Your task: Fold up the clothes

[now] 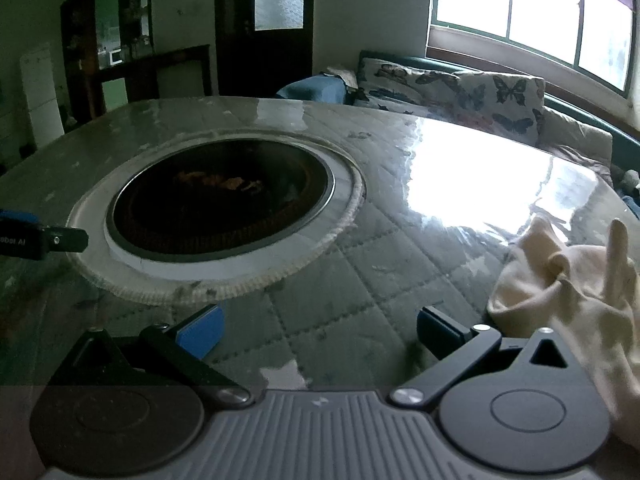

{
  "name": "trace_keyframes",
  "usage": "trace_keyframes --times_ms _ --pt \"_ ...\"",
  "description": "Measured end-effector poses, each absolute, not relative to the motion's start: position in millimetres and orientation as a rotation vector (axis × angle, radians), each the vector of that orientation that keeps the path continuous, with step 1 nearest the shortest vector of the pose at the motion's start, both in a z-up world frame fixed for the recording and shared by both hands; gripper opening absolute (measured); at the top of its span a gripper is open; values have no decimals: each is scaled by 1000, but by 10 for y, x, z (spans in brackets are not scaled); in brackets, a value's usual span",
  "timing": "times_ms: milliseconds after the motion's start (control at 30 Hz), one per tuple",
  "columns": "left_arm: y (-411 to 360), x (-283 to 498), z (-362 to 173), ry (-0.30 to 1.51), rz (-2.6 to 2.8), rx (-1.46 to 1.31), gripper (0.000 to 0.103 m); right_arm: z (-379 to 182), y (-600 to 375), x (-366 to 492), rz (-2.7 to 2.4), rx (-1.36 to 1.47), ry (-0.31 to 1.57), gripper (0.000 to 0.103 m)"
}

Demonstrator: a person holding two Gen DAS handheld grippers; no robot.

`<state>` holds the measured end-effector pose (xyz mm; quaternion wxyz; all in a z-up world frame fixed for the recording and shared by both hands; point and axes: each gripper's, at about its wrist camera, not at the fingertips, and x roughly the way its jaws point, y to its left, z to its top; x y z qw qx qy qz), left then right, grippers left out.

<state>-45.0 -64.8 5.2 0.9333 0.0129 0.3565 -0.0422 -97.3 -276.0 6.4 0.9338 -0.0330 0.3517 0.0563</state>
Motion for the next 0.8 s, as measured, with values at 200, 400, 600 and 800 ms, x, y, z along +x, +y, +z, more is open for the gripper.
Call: trace_keyframes --times_ms 200,400,600,800 --pt "-810 -526 107 738 -137 23 103 80 -2754 -1068 100 -68 728 103" --pt "-907 -600 163 727 -168 32 103 97 -2754 -1166 79 -72 729 103" --pt "-987 -689 174 731 -212 18 103 96 -2730 -1265 69 -82 728 103" --pt "-1023 -766 213 713 -218 21 103 93 -2712 -1312 75 -70 731 103"
